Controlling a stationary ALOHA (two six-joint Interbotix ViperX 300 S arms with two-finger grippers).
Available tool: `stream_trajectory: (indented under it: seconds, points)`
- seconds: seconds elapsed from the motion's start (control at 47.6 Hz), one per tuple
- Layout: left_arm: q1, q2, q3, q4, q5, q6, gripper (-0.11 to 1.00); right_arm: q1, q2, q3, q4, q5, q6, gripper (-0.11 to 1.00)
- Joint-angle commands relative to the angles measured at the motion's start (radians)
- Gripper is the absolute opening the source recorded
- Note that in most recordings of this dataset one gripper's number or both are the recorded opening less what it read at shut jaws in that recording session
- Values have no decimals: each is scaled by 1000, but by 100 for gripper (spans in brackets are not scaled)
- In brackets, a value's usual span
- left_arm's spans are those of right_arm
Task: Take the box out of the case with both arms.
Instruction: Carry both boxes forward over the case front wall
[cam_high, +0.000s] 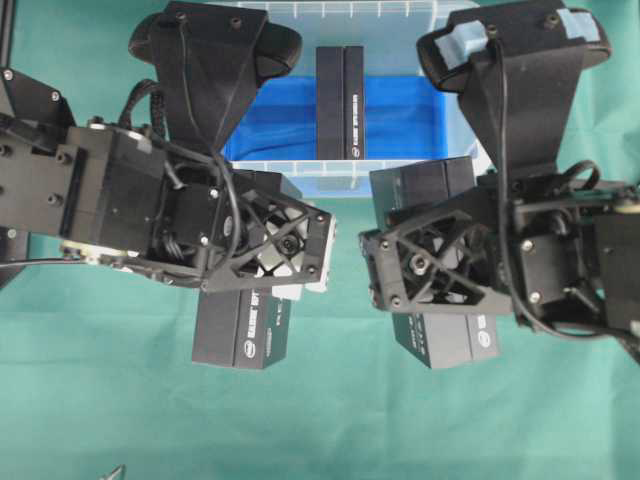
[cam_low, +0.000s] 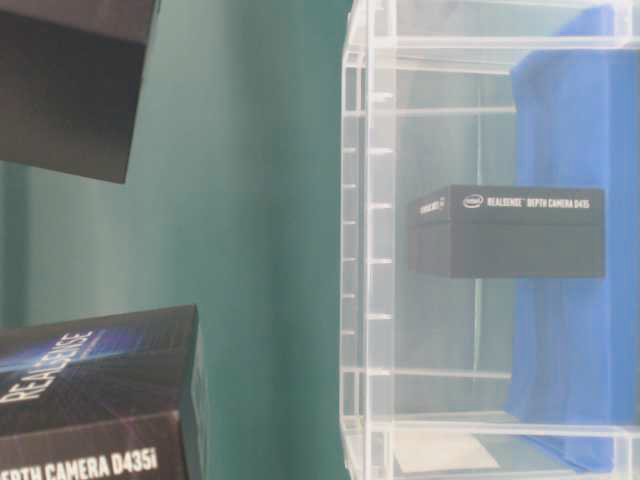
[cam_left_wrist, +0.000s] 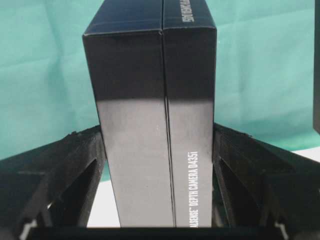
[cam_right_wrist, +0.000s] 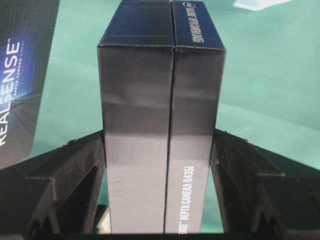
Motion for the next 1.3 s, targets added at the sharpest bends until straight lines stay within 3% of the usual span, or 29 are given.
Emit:
stream_trajectory:
  seconds: [0.0,1.009,1.282]
  points:
    - [2,-46,-12,3,-3,0,64,-2,-18,-25,-8,0,3,65]
    - [3,-44,-8,3,-5,-2,64,-3,-18,-25,-8,0,-5,65]
    - [2,-44,23,3,-31,-6,63,-2,-18,20,-6,-5,-2,65]
